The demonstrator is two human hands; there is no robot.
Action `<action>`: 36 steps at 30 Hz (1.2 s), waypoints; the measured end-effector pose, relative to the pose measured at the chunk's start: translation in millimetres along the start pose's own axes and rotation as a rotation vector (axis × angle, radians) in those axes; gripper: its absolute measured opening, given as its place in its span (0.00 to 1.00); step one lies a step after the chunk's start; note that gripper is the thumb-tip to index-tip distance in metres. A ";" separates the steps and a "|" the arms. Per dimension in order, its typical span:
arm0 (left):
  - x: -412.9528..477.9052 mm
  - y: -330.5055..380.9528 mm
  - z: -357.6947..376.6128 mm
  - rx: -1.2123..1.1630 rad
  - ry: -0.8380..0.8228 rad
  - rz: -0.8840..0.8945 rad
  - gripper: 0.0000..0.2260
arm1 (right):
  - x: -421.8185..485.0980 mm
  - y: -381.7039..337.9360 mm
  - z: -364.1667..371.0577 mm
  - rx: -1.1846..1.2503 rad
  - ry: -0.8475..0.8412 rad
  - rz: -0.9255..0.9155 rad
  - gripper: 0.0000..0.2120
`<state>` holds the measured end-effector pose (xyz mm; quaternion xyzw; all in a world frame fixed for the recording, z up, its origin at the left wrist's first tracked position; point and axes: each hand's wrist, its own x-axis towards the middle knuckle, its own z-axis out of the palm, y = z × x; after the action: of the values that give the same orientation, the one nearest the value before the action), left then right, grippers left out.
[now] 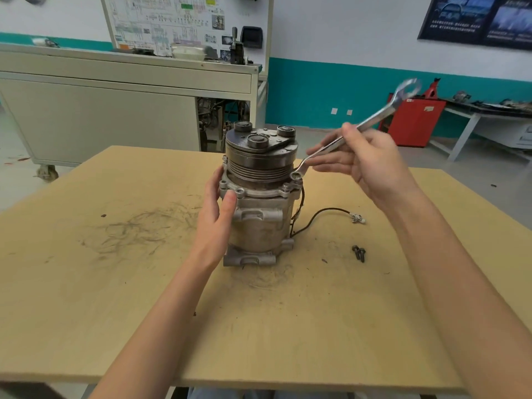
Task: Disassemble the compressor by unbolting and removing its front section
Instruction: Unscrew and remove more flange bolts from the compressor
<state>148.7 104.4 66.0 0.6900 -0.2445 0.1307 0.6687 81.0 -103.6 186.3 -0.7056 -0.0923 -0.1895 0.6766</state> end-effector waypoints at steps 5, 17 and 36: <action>0.5 -0.2 1.0 0.000 0.009 0.013 0.34 | -23.8 -18.0 35.6 -0.702 0.058 -0.564 0.10; 3.4 -2.8 0.0 -0.106 -0.016 0.018 0.39 | -48.5 26.1 76.8 -1.394 0.131 -1.043 0.14; -2.1 7.5 2.7 -0.033 -0.010 -0.005 0.30 | -32.6 29.6 68.8 -1.358 0.172 -1.203 0.12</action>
<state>142.7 102.2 71.2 0.6801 -0.2482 0.1216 0.6790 72.5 -33.4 145.4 -0.7686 -0.2624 -0.5760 -0.0929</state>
